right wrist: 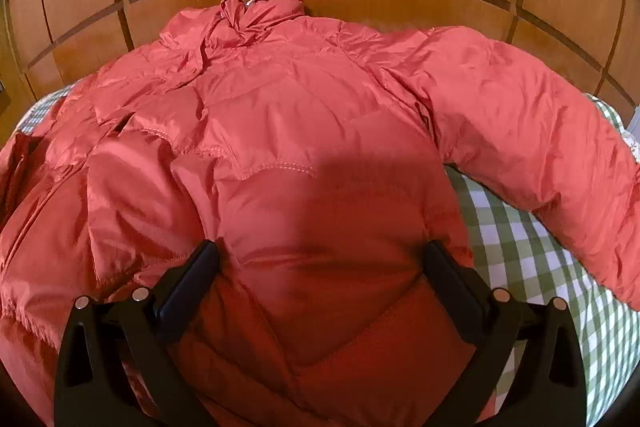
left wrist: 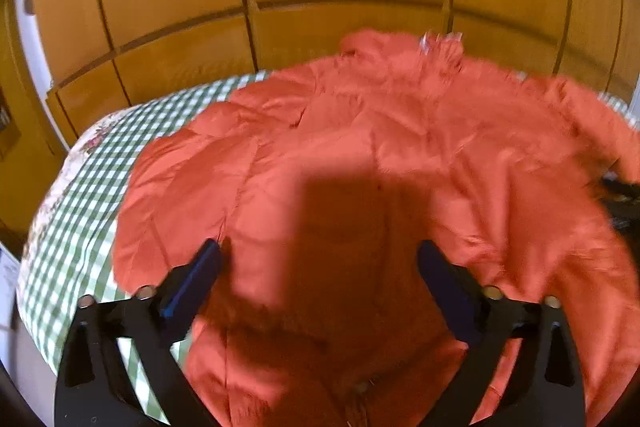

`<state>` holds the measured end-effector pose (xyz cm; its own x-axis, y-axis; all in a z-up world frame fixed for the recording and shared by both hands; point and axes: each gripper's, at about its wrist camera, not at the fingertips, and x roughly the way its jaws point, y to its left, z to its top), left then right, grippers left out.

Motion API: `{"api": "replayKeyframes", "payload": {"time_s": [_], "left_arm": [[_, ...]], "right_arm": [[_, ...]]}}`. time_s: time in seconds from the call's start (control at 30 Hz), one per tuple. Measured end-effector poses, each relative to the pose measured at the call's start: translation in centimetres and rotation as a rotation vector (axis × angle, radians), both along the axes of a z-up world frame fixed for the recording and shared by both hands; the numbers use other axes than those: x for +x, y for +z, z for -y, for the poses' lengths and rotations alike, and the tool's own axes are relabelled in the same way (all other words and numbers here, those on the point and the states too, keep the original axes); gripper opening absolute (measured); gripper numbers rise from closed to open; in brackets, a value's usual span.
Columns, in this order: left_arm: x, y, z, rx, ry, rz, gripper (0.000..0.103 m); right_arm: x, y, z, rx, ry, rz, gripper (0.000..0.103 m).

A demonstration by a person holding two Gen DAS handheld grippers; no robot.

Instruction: Fold small clothes

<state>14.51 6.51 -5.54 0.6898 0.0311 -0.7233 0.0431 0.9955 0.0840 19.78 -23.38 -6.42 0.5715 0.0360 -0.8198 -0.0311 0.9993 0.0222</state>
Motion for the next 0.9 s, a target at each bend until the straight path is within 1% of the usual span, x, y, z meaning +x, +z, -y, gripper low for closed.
{"api": "replayKeyframes", "payload": {"time_s": [0.03, 0.07, 0.13, 0.2, 0.23, 0.3, 0.37, 0.47, 0.57, 0.63, 0.83, 0.9], "left_arm": [[0.7, -0.7, -0.3, 0.008, 0.006, -0.028, 0.071], [1.2, -1.2, -0.7, 0.007, 0.019, -0.05, 0.058], [1.4, -1.4, -1.9, -0.056, 0.029, -0.055, 0.043], [1.0, -0.8, -3.2, -0.109, 0.029, -0.043, 0.02], [0.8, -0.3, -3.9, -0.12, 0.038, -0.034, 0.016], [0.1, 0.8, -5.5, -0.142, 0.061, -0.004, 0.013], [-0.6, 1.9, -7.3, -0.156, 0.088, 0.033, 0.012], [-1.8, 4.1, -11.3, -0.176, 0.155, 0.097, 0.01], [-3.0, 6.2, -16.8, -0.226, 0.272, 0.164, 0.01], [-3.3, 6.8, -20.0, -0.262, 0.34, 0.183, 0.01], [-4.2, 6.9, -30.0, -0.429, 0.573, 0.209, 0.007], [-4.9, 6.8, -33.5, -0.439, 0.67, 0.232, 0.007]], "right_arm": [[0.1, -0.1, 0.4, 0.01, 0.0, 0.0, 0.101], [0.2, -0.2, 0.9, 0.02, 0.0, -0.001, 0.101], [0.6, -0.2, 0.8, 0.032, -0.001, -0.002, 0.101], [0.3, -0.2, 0.9, 0.03, -0.004, -0.002, 0.101], [0.3, -0.2, 0.8, 0.025, -0.005, -0.002, 0.101], [0.0, -0.3, 0.9, 0.013, -0.005, -0.003, 0.101], [-0.5, -0.2, 1.0, -0.002, -0.001, -0.005, 0.101], [-1.3, -0.2, 1.4, -0.019, 0.003, -0.006, 0.101], [-1.9, 0.0, 1.8, -0.026, 0.006, -0.003, 0.101], [-2.2, 0.0, 2.0, -0.022, 0.007, 0.0, 0.101], [-2.4, 0.2, 2.1, -0.011, 0.007, 0.0, 0.101], [-2.4, 0.2, 2.1, -0.008, 0.007, 0.005, 0.101]]}}
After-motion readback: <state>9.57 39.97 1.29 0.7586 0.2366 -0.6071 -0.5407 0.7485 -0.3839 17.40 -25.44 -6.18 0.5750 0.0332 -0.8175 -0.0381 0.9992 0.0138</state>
